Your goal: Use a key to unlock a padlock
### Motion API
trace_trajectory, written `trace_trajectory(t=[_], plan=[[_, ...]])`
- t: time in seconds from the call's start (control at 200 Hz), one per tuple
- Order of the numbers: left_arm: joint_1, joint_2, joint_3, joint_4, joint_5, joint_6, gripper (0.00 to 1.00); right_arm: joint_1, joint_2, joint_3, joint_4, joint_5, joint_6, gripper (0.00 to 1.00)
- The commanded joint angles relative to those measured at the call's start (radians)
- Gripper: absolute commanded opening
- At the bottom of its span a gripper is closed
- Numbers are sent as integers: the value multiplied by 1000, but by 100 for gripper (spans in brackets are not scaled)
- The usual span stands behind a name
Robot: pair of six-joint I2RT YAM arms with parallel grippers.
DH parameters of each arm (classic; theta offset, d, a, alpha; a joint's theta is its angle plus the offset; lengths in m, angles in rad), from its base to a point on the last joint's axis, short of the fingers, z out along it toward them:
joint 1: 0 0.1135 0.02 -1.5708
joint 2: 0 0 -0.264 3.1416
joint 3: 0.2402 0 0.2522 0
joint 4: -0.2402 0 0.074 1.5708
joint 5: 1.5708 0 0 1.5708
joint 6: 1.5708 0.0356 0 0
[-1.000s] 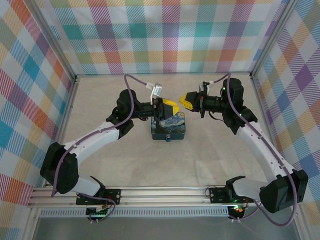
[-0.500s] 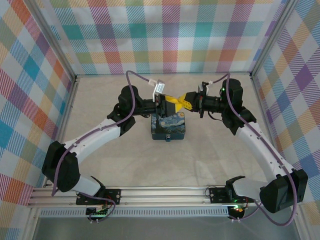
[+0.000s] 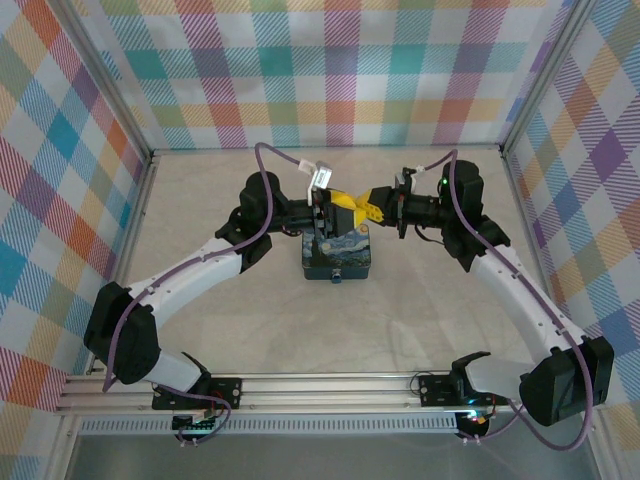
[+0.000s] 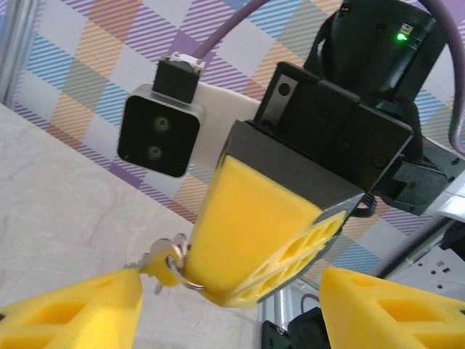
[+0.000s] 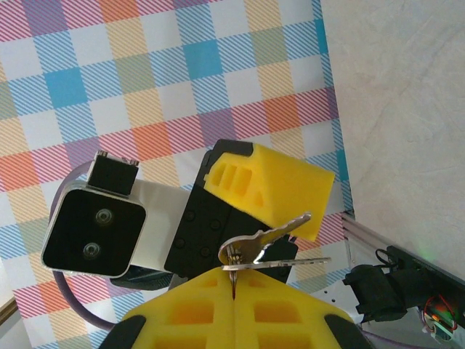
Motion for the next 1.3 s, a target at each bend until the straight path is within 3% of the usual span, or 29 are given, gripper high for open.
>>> trace_trajectory(t=[0.0, 0.17, 0.415, 0.62, 0.685, 0.81, 0.935, 1.295], plan=[[-4, -7, 31, -3, -10, 41, 67, 7, -20, -2, 51, -15, 19, 0], [-4, 2, 43, -8, -24, 47, 72, 7, -16, -6, 95, -30, 43, 0], [-6, 32, 70, 19, 31, 7, 67, 7, -8, -19, 129, -39, 58, 0], [-6, 44, 86, 14, 22, 19, 70, 9, -2, -16, 136, -44, 65, 0], [-6, 49, 94, 15, 35, 12, 66, 9, 0, -14, 135, -44, 61, 0], [-6, 40, 94, -8, 44, 24, 42, 7, 13, -16, 135, -46, 57, 0], [-6, 10, 76, -57, 33, 59, 30, 2, 22, -18, 133, -46, 54, 0], [5, -26, 50, -126, 9, 99, 13, 0, 22, -8, 104, -49, 33, 0]])
